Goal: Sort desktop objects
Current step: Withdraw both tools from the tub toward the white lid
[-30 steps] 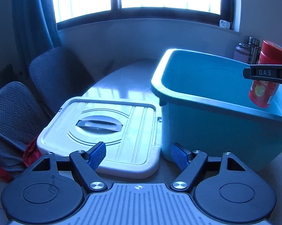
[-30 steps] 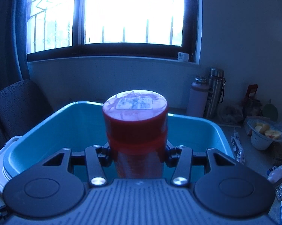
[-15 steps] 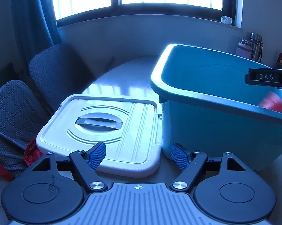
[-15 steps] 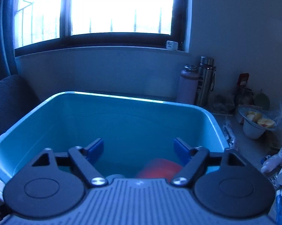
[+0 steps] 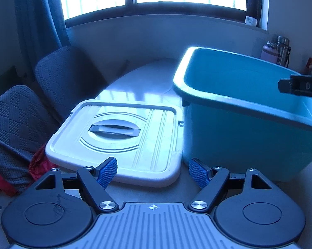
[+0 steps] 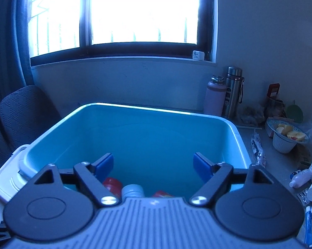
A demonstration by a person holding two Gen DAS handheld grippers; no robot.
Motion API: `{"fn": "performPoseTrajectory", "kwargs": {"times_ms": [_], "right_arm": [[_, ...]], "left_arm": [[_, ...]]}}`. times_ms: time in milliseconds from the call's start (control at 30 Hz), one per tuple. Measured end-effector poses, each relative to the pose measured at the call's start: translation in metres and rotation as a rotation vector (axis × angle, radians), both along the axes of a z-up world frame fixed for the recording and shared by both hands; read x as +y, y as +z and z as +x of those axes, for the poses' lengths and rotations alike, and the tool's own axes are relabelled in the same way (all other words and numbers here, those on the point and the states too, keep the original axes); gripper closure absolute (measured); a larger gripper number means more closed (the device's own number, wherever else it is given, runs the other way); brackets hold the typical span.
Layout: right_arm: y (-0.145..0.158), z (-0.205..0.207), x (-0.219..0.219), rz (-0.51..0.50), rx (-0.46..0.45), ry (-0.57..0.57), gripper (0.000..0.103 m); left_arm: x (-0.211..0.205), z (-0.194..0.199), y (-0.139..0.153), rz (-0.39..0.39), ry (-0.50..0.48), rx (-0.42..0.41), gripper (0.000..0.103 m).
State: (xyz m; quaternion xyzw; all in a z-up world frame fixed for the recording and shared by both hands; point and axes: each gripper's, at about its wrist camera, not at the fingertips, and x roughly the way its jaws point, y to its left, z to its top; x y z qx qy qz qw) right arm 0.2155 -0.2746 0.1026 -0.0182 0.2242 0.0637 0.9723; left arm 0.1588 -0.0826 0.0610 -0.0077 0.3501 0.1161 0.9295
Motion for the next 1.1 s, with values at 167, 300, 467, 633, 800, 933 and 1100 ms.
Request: {"fn": "performPoseTrajectory", "kwargs": {"times_ms": [167, 300, 467, 633, 800, 933, 1100], "right_arm": [[0.007, -0.023, 0.008, -0.014, -0.023, 0.001, 0.017], [0.012, -0.046, 0.020, -0.019, -0.036, -0.033, 0.017], [0.014, -0.078, 0.039, -0.013, -0.019, -0.091, 0.017], [0.010, -0.108, 0.054, -0.005, 0.010, -0.140, 0.017], [0.000, -0.137, 0.064, 0.006, 0.045, -0.178, 0.017], [-0.006, -0.156, 0.076, 0.006, 0.064, -0.195, 0.017], [-0.013, -0.170, 0.096, 0.016, 0.091, -0.190, 0.017]], "left_arm": [[0.013, -0.018, 0.003, -0.006, 0.001, -0.012, 0.025], [0.028, -0.033, 0.006, -0.005, -0.027, -0.010, 0.025], [0.050, -0.057, 0.016, 0.003, -0.076, -0.028, 0.025], [0.064, -0.079, 0.020, 0.019, -0.116, -0.039, 0.025], [0.081, -0.102, 0.018, 0.009, -0.144, -0.043, 0.025], [0.097, -0.113, 0.014, 0.009, -0.152, -0.035, 0.024], [0.120, -0.120, 0.011, 0.010, -0.146, -0.019, 0.024]]}}
